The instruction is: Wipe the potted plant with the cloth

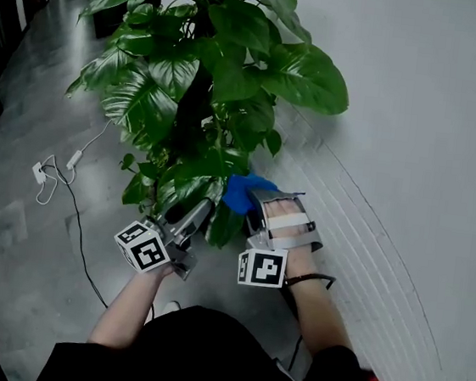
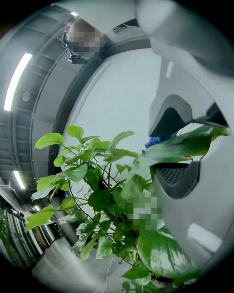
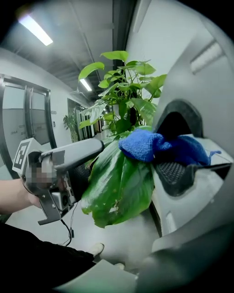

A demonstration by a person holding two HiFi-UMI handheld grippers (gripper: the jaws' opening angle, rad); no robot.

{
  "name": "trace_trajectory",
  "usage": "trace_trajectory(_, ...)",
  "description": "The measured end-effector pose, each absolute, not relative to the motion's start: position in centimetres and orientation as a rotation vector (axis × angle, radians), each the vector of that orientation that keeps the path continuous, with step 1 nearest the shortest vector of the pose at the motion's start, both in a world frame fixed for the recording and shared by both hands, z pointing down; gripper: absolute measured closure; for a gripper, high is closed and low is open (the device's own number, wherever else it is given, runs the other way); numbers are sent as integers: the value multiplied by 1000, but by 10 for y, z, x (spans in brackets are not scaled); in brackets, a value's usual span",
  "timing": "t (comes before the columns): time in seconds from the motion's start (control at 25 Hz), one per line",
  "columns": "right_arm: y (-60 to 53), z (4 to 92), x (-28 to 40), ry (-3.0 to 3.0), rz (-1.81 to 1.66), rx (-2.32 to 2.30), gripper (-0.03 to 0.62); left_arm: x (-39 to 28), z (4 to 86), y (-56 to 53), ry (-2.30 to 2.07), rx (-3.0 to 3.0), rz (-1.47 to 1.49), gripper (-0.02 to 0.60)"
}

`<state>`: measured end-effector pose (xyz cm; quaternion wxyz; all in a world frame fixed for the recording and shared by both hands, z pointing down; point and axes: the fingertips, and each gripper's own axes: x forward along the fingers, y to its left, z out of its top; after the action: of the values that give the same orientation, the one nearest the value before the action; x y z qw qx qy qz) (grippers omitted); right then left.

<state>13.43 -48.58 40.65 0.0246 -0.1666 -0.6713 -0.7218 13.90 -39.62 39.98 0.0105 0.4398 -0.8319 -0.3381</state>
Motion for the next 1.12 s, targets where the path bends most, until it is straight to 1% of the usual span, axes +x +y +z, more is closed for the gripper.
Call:
trace_trajectory(0.08, -486, 411, 139, -2092, -2212, -514, 488, 140, 401, -396, -2587, 1373, -1069, 433)
trace_trajectory(0.36, -488, 429, 153, -2104, -2174, -502, 488, 142, 402, -393, -2579, 1351, -1104, 426)
trace_trajectory(1.12, -495, 467, 188, -2124, -2091, -544, 488, 142, 409, -395, -2605, 1283, -1109, 426)
